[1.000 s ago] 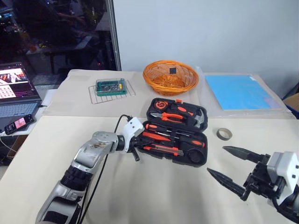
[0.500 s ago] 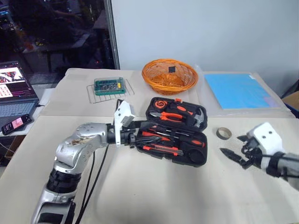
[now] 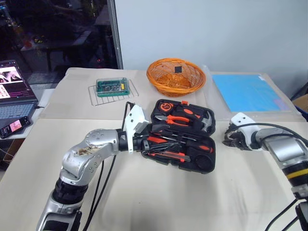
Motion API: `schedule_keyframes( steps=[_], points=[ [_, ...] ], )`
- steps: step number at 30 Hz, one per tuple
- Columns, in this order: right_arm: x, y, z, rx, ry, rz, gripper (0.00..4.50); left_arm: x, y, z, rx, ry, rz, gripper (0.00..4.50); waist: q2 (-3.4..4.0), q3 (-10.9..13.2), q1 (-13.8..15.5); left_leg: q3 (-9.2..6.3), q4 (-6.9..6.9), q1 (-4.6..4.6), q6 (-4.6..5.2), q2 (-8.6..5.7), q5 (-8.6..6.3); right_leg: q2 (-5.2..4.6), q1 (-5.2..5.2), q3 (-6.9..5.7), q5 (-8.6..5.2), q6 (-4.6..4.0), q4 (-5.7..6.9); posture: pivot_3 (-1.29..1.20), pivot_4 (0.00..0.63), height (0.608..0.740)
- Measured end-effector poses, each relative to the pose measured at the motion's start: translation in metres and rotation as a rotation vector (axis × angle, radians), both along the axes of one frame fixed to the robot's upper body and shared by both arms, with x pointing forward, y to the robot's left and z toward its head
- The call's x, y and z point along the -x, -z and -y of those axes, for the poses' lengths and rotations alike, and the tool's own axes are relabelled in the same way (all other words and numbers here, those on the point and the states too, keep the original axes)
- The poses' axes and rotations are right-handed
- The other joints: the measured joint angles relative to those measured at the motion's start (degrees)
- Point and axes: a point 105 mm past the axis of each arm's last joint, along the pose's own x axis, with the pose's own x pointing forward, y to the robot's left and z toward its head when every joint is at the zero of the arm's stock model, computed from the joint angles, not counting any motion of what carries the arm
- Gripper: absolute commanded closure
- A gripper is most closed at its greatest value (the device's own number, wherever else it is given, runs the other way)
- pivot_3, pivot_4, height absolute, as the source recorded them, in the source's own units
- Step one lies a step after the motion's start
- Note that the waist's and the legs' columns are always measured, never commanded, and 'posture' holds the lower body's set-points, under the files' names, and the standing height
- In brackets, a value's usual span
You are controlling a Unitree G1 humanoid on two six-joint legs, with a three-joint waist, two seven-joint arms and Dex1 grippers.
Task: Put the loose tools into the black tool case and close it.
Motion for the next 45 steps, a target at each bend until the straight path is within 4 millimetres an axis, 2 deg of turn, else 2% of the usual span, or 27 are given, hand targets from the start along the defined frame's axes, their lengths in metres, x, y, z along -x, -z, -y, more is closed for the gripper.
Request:
schedule_keyframes(
  steps=[2, 3, 7, 9, 13, 14, 16, 18, 20, 24, 29, 34, 36, 45],
  points=[
    [-0.001, 0.001, 0.001, -0.005, -0.004, -0.013, 4.26, 0.001, 0.002, -0.001, -0.001, -0.013, -0.005, 0.88, 0.0, 0.0, 0.03, 0.0, 0.0, 0.0, 0.01, -0.06, -0.01, -0.06, 0.0, 0.0, 0.01, 0.03, -0.01, 0.0, 0.15, 0.74],
    [-0.001, 0.002, 0.0, -0.011, -0.015, -0.018, 4.48, 0.001, 0.003, -0.002, -0.002, -0.019, -0.008, 0.88, 0.0, 0.0, 0.05, 0.0, 0.0, 0.0, 0.01, -0.06, -0.01, -0.07, 0.0, 0.0, 0.01, 0.03, 0.0, 0.0, 0.15, 0.74],
    [0.002, -0.002, -0.006, -0.034, -0.055, -0.025, 4.48, 0.005, 0.004, -0.004, 0.002, -0.017, -0.013, 0.88, 0.03, 0.02, 0.02, -0.02, 0.0, 0.01, 0.0, -0.05, 0.0, -0.08, -0.01, -0.01, 0.02, 0.03, 0.03, 0.0, 0.15, 0.74],
    [0.009, -0.014, -0.011, -0.06, -0.088, -0.018, 4.48, 0.007, 0.005, -0.006, 0.005, -0.008, -0.022, 0.88, 0.15, 0.1, 0.09, -0.04, -0.01, -0.01, -0.02, -0.04, 0.01, -0.09, -0.03, -0.04, 0.02, 0.03, 0.05, 0.0, 0.15, 0.74],
    [0.041, -0.06, -0.035, -0.099, -0.203, 0.007, 4.48, 0.008, 0.014, -0.018, -0.036, -0.02, -0.046, 0.88, 0.38, 0.24, 0.14, -0.1, -0.03, 0.0, -0.02, 0.02, 0.0, -0.12, -0.02, -0.16, 0.0, -0.02, 0.06, 0.0, 0.15, 0.74],
    [0.048, -0.065, -0.04, -0.098, -0.225, 0.006, 4.48, 0.008, 0.015, -0.019, -0.039, -0.02, -0.048, 0.88, 0.39, 0.24, 0.14, -0.13, -0.03, -0.01, -0.02, 0.04, -0.01, -0.13, -0.02, -0.2, 0.0, -0.03, 0.05, 0.0, 0.15, 0.74],
    [0.07, -0.073, -0.068, -0.115, -0.32, -0.016, 4.48, 0.009, 0.016, -0.022, -0.048, -0.018, -0.05, 0.88, 0.34, 0.27, 0.05, -0.14, -0.01, 0.02, 0.25, 0.12, -0.18, -0.14, 0.01, -0.28, -0.04, -0.13, 0.05, 0.0, 0.15, 0.74],
    [0.091, -0.068, -0.095, -0.126, -0.41, -0.056, 4.48, 0.009, 0.016, -0.022, -0.049, -0.01, -0.044, 0.88, 0.32, 0.28, 0.05, -0.15, 0.01, 0.05, 0.23, 0.15, -0.18, -0.16, 0.01, -0.3, -0.03, -0.27, 0.06, 0.0, 0.15, 0.74],
    [0.102, -0.059, -0.11, -0.134, -0.447, -0.082, 4.48, 0.01, 0.015, -0.023, -0.049, -0.004, -0.036, 0.88, 0.32, 0.29, 0.11, -0.16, 0.03, 0.03, 0.21, 0.15, -0.16, -0.18, -0.01, -0.29, -0.09, -0.53, 0.06, 0.0, 0.15, 0.74],
    [0.108, -0.038, -0.119, -0.116, -0.418, -0.118, 4.48, 0.009, 0.017, -0.026, -0.059, 0.0, -0.04, 0.88, 0.31, 0.29, 0.25, -0.14, 0.13, 0.03, 0.15, 0.13, -0.1, -0.2, 0.01, -0.31, -0.04, -0.63, 0.1, 0.0, 0.15, 0.74],
    [0.111, -0.016, -0.116, -0.072, -0.373, -0.159, 4.48, 0.008, 0.017, -0.027, -0.06, 0.002, -0.042, 0.88, 0.31, 0.29, 0.15, -0.13, 0.1, 0.03, -0.24, 0.12, 0.17, -0.14, -0.01, -0.31, -0.04, -0.64, 0.1, 0.0, 0.15, 0.74],
    [0.108, -0.015, -0.118, -0.066, -0.377, -0.143, 4.48, 0.008, 0.017, -0.028, -0.062, 0.0, -0.041, 0.88, 0.27, 0.3, 0.1, -0.11, 0.1, 0.11, -0.19, 0.13, 0.15, -0.1, 0.07, -0.29, -0.04, -0.64, 0.08, 0.0, 0.15, 0.74],
    [0.106, -0.015, -0.119, -0.082, -0.369, -0.143, 4.48, 0.007, 0.017, -0.028, -0.063, -0.002, -0.04, 0.88, 0.17, 0.31, 0.01, -0.11, 0.1, 0.19, 0.16, 0.15, -0.05, -0.08, 0.13, -0.29, -0.02, -0.65, 0.1, 0.0, 0.15, 0.74],
    [0.098, -0.012, -0.127, -0.077, -0.403, -0.135, 4.48, 0.007, 0.018, -0.029, -0.063, -0.017, -0.04, 0.88, -0.21, 0.27, -0.45, -0.11, 0.1, 0.32, -0.23, 0.58, 0.21, 0.37, 0.12, -0.29, 0.07, -0.72, 0.11, 0.0, 0.15, 0.74]
  ],
)
